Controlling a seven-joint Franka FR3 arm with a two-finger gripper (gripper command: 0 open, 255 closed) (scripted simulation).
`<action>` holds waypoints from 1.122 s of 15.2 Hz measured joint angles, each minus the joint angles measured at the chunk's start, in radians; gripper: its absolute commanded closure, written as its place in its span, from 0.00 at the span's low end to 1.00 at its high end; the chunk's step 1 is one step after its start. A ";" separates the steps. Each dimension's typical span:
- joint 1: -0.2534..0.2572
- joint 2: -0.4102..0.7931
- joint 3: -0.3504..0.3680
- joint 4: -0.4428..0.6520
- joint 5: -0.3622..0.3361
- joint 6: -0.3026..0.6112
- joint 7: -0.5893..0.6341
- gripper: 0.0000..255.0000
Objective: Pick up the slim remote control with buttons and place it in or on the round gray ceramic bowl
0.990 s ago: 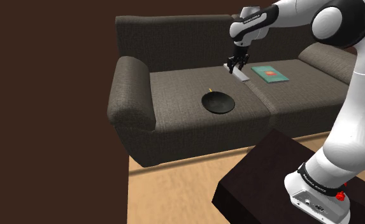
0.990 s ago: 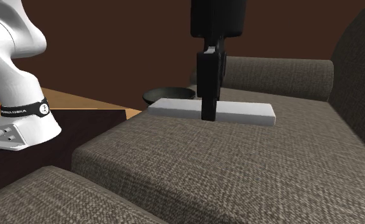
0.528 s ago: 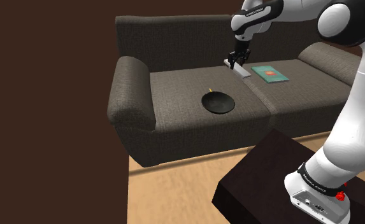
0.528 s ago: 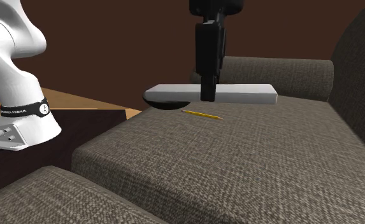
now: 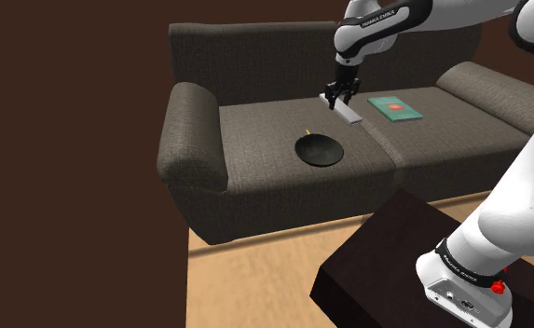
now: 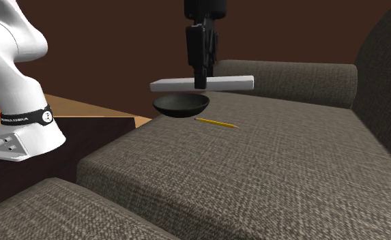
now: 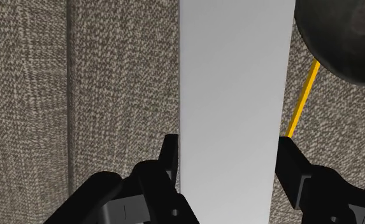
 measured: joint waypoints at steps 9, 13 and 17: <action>0.105 -0.178 0.091 -0.215 -0.041 0.036 0.215 1.00; 0.142 -0.232 0.136 -0.276 -0.045 0.040 0.299 1.00; 0.147 -0.218 0.141 -0.313 -0.045 0.090 0.311 1.00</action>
